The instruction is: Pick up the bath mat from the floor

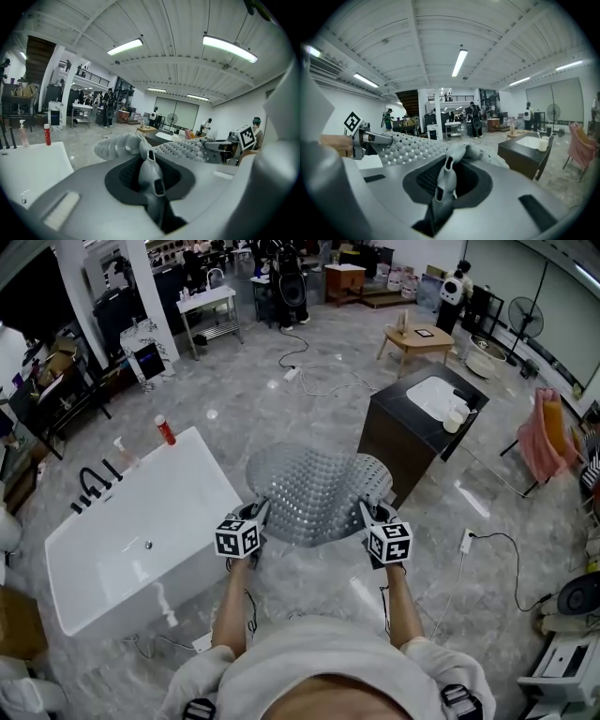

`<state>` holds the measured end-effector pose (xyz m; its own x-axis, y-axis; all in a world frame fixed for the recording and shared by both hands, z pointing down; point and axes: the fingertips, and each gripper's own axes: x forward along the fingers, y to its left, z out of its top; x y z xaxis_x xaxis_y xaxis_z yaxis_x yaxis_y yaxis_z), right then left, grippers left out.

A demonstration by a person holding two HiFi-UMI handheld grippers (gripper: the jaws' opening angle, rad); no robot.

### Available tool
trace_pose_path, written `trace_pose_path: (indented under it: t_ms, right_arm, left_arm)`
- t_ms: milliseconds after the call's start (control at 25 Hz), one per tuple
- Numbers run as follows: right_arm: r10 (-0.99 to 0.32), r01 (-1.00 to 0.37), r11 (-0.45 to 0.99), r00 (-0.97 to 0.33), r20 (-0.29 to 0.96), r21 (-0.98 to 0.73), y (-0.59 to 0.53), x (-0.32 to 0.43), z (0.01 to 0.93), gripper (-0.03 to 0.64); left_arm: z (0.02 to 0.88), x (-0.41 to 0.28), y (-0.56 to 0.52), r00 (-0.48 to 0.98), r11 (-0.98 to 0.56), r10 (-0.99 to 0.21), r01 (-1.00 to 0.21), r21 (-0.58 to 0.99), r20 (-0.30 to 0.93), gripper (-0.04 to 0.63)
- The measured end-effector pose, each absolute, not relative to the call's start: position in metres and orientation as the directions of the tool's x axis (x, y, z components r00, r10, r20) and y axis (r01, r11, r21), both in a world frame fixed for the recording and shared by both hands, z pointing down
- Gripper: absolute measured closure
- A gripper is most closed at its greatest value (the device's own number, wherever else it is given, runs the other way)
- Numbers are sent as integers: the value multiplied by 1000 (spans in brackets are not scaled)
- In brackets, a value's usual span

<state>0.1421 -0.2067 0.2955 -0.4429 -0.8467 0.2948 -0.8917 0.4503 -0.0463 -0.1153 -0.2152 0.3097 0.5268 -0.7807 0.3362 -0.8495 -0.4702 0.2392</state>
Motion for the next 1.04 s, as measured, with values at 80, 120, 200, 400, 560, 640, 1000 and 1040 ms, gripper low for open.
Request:
trace_pose_path:
  t_ms: [80,120,200,400,560,640,1000,1040]
  right_arm:
    - [-851,-892,449,-442,284,-45,-207,143,292,568]
    - [-852,-893,448,-442,280,-44,-207,143,291,568]
    - [-854,-894,447,-440,277,-42,-208,143,290,568]
    - [-854,-893,450,-441,278,-33,-207,138,285,568]
    - [-851,-892,450,-438,289,-25,-203,138,289,568]
    - [-850,-892,451,-438,294,-24,-203,138,291,568]
    - [-842,-890,454,-441,310,-32,-200,141,300,568]
    - [-841,-890,454,-441,312,-34,-200,142,301,568]
  left_arm:
    - [307,-115,-215,529,-472,-784,-848,240,326,549]
    - [306,-114,-215,531,-474,-783,-847,241,323,548]
    - [305,-113,-215,533,-477,-783,-845,240,321,549]
    - [301,-113,-214,539,-484,-777,-842,238,326,548]
    - [303,-112,-211,540,-487,-773,-841,235,332,548]
    - [304,-112,-211,541,-488,-772,-841,234,334,548]
    - [311,-107,-210,543,-487,-766,-840,240,345,548]
    - [312,-106,-210,543,-487,-765,-840,241,347,548]
